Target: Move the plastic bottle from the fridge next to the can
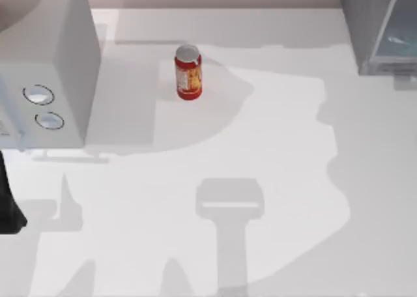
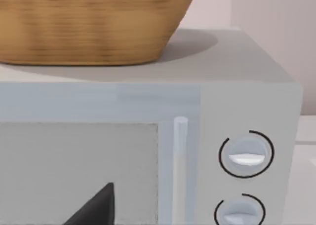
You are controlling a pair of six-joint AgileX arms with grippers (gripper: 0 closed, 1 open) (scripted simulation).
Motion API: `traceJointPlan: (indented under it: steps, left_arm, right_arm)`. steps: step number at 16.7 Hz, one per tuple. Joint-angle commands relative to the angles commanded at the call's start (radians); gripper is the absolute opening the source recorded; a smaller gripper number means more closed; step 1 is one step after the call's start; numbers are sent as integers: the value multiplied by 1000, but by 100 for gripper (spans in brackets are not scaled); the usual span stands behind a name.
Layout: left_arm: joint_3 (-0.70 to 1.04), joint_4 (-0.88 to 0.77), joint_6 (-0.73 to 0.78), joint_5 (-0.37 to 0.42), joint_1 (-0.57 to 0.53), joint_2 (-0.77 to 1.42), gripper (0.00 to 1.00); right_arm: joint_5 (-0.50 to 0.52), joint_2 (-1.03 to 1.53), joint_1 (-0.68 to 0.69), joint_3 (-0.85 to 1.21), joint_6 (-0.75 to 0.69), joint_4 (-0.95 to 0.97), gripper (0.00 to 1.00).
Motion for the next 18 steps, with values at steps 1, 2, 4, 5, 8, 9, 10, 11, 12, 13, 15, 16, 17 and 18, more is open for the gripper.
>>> traceJointPlan:
  steps: [1, 2, 4, 5, 8, 9, 10, 11, 12, 13, 15, 16, 17, 18]
  left_arm:
    - [0, 0, 0, 0, 0, 0, 100]
    - [0, 0, 0, 0, 0, 0, 100]
    - [0, 0, 0, 0, 0, 0, 100]
    - [0, 0, 0, 0, 0, 0, 100]
    - [0, 0, 0, 0, 0, 0, 100]
    - [0, 0, 0, 0, 0, 0, 100]
    - [0, 0, 0, 0, 0, 0, 100]
    - [0, 0, 0, 0, 0, 0, 100]
    - [0, 0, 0, 0, 0, 0, 100]
    - [0, 0, 0, 0, 0, 0, 100]
    - [0, 0, 0, 0, 0, 0, 100]
    - [0, 0, 0, 0, 0, 0, 100]
    - [0, 0, 0, 0, 0, 0, 100]
    - [0, 0, 0, 0, 0, 0, 100]
  right_arm:
    - [-2, 20, -3, 10, 0, 11, 100]
    - [-3, 29, -4, 15, 0, 17, 100]
    - [-3, 29, -4, 15, 0, 17, 100]
    - [-3, 29, -4, 15, 0, 17, 100]
    - [1, 36, 2, 27, 0, 9, 100]
    - [3, 49, 2, 49, 0, 1, 100]
    - [6, 66, 4, 78, 0, -9, 100]
    - [9, 86, 7, 111, 0, -23, 100]
    - [12, 107, 9, 147, 0, -37, 100]
    - [15, 128, 13, 184, 0, -53, 100]
    - [21, 166, 18, 252, 1, -82, 100]
    - [24, 181, 21, 278, 1, -94, 100]
    - [26, 190, 22, 295, 1, -102, 100]
    - [26, 194, 23, 302, 1, -106, 100]
